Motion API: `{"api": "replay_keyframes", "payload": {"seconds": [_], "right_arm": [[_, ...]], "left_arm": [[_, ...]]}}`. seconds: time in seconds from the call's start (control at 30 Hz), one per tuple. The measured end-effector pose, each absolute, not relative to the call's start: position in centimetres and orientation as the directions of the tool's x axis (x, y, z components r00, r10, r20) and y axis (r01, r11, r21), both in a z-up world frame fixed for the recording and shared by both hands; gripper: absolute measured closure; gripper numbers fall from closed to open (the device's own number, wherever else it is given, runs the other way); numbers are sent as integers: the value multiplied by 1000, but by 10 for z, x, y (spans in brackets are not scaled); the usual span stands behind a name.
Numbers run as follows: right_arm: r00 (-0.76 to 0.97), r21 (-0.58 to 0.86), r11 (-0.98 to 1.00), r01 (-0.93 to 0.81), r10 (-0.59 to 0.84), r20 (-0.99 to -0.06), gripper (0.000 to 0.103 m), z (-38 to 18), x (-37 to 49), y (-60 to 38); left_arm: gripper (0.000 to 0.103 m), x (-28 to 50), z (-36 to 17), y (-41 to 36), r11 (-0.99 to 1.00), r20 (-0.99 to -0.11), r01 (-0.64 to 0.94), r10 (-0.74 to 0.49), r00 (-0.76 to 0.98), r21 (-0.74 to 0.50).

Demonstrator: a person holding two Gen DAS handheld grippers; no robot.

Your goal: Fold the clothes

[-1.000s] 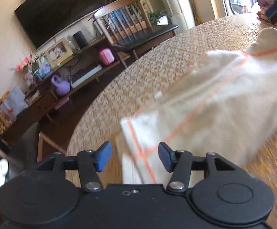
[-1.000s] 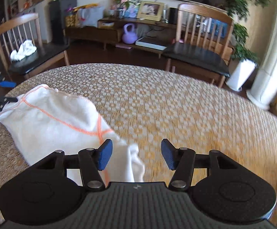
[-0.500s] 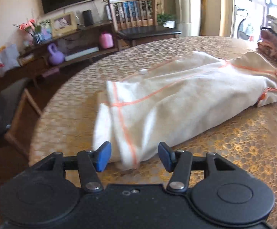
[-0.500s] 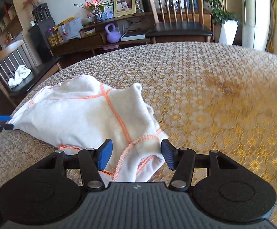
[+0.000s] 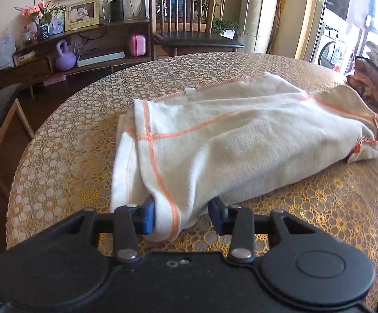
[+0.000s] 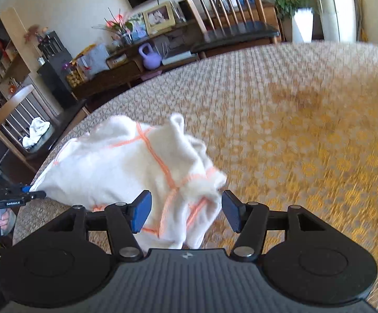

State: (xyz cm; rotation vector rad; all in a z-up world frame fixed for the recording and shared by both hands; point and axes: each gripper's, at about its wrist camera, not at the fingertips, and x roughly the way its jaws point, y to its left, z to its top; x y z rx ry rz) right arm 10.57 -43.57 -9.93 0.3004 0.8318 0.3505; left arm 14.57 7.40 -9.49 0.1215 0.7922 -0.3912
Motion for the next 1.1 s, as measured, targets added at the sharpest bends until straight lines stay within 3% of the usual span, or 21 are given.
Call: {"api": "replay_keyframes", "payload": {"seconds": [0.27,0.3,0.33,0.4,0.53,0.83,1.07,1.1], "right_arm": [[618,447,882,-150,437,-654,47,-125,123,-411],[624,415,899,-138,404,-668,55,-125,124,-408],[631,382,916,-126,371,-682,80,-126,125,-405],[646,326,938,-116,320,-693,88,-124,124,-403],[667,218,967,-128,247,-702,91,-111,122,-404],[613,219,962,-165,274,-741,87,-118,119,-406],[694,72,963,-260,239,-679,47,-73,98,-388],[709,59,959,-277,245,-661,46,-68,96,-381]], "left_arm": [[0,144,-91,71,921,-700,387,-302,648,-39],[0,143,-89,72,920,-693,389,-305,653,-38],[0,142,-88,72,919,-689,392,-305,657,-33],[0,139,-84,72,916,-680,401,-306,666,-19],[0,127,-72,76,905,-668,426,-330,667,-22],[0,114,-96,84,910,-732,413,-296,613,-22],[0,106,-77,107,933,-690,360,-269,672,-13],[0,107,-75,111,939,-685,342,-264,679,-24]]}}
